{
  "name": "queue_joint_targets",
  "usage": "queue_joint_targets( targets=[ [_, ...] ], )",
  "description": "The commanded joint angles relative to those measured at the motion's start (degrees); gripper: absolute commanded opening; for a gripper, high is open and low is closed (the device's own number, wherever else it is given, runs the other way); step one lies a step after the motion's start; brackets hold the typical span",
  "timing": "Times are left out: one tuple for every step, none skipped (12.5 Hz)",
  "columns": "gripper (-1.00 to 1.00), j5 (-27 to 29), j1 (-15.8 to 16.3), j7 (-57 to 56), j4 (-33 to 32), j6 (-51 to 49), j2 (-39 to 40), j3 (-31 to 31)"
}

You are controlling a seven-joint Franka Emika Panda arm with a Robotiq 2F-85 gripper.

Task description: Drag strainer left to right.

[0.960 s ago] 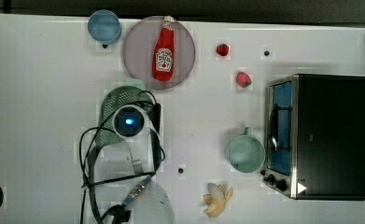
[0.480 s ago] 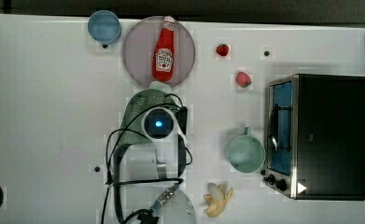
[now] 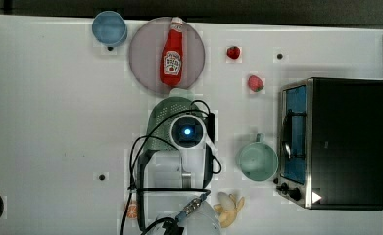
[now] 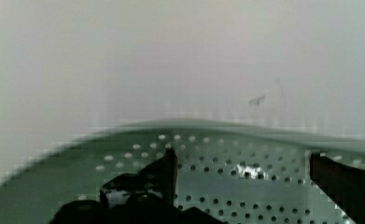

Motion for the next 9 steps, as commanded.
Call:
queue_joint_targets(
  targets=[
    [1.0, 1.3, -0.6, -9.7, -0.3, 0.1, -0.9, -6.1],
    [1.0, 1.3, -0.6, -10.8, -0.3, 0.1, -0.9, -7.4],
    [1.0, 1.3, -0.7, -11.6, -0.2, 0.1, -0.9, -8.5],
    [1.0, 1.2, -0.7, -12.3, -0.2, 0.2, -0.9, -9.5],
    [1.0, 1.2, -0.7, -12.9, -0.2, 0.1, -0.9, -10.1],
    [1.0, 1.1, -0.7, -13.5, 0.0, 0.2, -1.0, -10.1],
    [1.0, 1.0, -0.7, -13.7, 0.3, 0.0, -1.3, -10.3],
    [1.0, 0.9, -0.7, -15.4, 0.4, -0.2, -2.1, -9.7],
    [1.0, 0.9, -0.7, -18.4, 0.4, -1.0, -3.6, -8.4]
  ],
)
